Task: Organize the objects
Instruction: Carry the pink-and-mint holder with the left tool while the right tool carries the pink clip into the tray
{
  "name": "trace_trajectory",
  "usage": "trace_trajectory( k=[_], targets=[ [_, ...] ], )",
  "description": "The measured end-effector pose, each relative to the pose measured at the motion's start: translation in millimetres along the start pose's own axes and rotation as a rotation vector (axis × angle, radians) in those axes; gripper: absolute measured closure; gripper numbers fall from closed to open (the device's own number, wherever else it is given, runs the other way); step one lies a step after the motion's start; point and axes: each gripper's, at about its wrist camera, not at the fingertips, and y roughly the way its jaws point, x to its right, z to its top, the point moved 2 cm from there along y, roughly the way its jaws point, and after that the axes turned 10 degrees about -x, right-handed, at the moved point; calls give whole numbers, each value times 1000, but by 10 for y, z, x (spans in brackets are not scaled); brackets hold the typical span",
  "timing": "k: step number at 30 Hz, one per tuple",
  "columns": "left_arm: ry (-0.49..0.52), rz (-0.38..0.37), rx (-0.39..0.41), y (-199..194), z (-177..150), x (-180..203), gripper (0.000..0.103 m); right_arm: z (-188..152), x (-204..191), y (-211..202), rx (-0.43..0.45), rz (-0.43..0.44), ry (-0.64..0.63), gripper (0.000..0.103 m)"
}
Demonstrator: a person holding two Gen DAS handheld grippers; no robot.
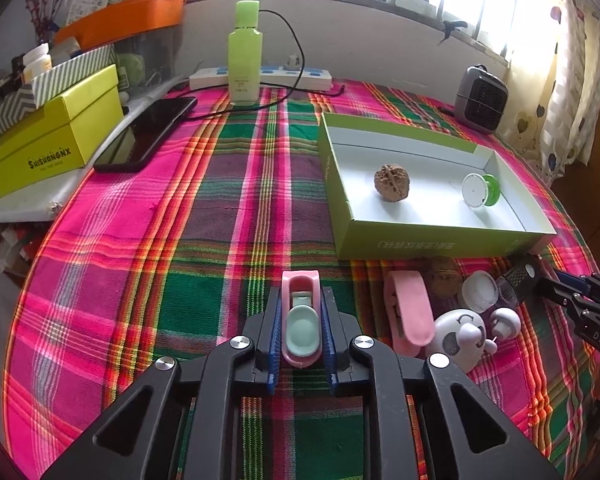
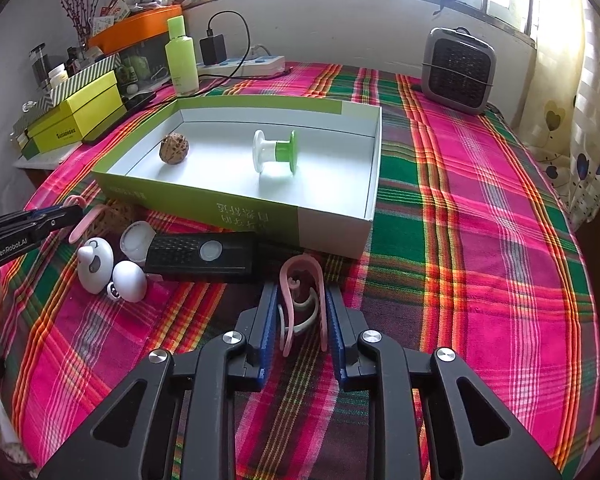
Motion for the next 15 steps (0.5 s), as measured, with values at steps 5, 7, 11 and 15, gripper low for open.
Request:
trace_trajectory(
  k=[5, 7, 11, 15],
  targets=[
    [17, -8, 17, -82, -4, 63, 87, -18, 5, -32, 4, 13, 17, 79],
    [20, -14, 20, -110, -6, 84, 87, -24, -7, -53, 7, 15, 19, 79],
    [29, -23, 30, -164, -2, 125, 87, -25, -24, -108, 16, 15, 19, 79],
    [38, -32, 42, -222, 6, 165, 87, -18, -26, -165, 27, 14, 28, 79]
  ],
)
